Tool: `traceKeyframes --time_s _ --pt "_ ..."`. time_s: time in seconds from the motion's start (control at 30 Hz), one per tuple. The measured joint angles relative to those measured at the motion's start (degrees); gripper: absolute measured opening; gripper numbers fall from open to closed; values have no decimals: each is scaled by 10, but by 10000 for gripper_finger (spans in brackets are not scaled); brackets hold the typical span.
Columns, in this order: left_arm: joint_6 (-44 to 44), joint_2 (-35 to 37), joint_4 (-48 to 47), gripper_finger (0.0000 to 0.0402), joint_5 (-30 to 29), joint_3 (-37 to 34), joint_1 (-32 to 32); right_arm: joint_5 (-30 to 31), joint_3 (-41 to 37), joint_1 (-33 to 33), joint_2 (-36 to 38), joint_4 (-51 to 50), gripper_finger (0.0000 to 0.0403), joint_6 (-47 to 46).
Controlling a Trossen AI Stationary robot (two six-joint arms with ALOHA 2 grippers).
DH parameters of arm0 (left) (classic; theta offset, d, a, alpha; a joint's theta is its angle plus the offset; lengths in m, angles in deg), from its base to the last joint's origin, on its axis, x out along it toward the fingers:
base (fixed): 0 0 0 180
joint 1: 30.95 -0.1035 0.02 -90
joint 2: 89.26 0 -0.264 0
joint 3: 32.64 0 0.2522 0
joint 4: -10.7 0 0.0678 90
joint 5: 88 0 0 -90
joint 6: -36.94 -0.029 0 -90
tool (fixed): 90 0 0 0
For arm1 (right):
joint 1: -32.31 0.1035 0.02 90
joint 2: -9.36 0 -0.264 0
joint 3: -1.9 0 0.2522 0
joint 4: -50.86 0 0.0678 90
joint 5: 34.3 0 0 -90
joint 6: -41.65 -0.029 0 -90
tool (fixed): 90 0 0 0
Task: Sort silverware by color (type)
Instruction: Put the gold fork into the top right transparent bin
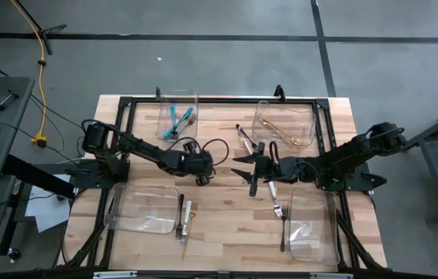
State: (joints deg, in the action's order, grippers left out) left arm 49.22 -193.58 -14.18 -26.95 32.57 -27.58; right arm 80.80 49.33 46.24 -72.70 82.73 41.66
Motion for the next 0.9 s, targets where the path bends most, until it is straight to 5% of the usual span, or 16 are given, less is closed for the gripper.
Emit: traceKeyframes --time_s 0.27,0.6,0.9 --pt "0 0 -8 0 42 45 33 0 0 0 0 0 165 0" --pt "7 0 -63 0 -181 74 54 2 0 0 0 -4 165 0" --pt "74 0 -138 0 -146 74 12 1 0 0 0 -6 165 -12"
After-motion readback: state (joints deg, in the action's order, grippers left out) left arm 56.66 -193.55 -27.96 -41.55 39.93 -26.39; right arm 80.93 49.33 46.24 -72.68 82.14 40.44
